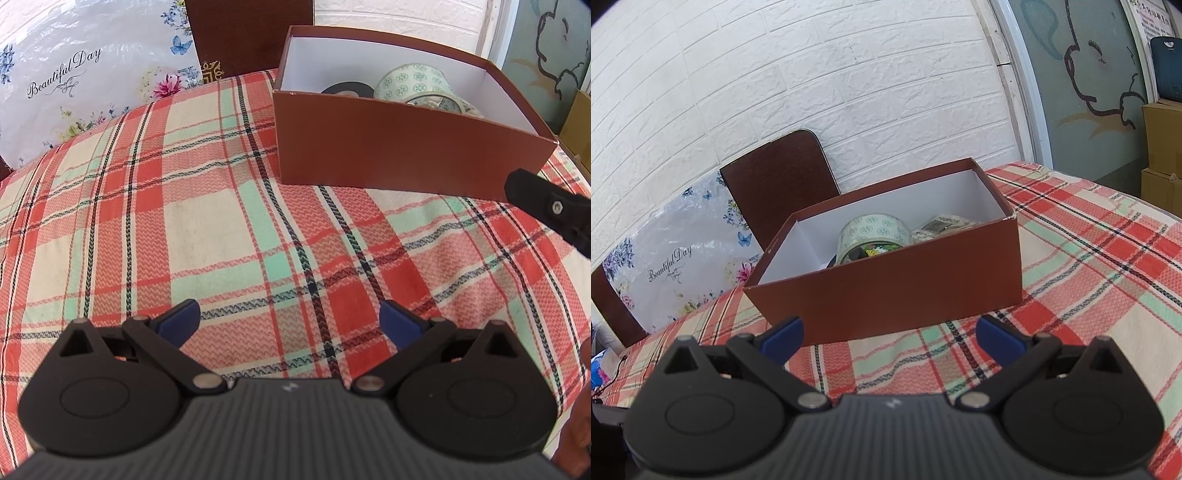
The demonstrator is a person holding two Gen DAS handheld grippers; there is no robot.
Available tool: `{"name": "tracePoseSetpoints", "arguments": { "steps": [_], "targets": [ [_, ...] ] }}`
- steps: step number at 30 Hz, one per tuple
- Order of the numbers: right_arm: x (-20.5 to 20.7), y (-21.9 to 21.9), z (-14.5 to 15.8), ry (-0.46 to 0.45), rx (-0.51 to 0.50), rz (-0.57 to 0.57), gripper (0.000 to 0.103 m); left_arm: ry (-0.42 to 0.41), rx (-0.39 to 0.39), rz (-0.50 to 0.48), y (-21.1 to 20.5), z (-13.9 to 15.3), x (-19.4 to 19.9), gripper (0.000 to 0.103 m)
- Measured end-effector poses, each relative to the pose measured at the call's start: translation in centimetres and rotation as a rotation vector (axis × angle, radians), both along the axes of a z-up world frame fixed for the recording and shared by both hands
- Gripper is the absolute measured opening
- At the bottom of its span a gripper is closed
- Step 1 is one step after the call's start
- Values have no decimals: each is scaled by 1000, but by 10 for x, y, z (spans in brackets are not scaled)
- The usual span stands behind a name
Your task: Organize objects
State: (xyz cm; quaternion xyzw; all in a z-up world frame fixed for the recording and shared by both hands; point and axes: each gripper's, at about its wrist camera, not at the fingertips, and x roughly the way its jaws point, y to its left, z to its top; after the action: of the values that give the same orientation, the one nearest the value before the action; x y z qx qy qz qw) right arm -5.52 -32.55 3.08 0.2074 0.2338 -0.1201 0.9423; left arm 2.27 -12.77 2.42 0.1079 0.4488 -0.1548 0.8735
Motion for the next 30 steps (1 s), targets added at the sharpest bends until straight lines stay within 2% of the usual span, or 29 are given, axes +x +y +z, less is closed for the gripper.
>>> {"name": "tracePoseSetpoints", "arguments": {
  "steps": [30],
  "targets": [
    [-5, 0, 5, -28, -6, -21, 103, 2, -9, -2, 0, 1, -1, 103]
  ]
}}
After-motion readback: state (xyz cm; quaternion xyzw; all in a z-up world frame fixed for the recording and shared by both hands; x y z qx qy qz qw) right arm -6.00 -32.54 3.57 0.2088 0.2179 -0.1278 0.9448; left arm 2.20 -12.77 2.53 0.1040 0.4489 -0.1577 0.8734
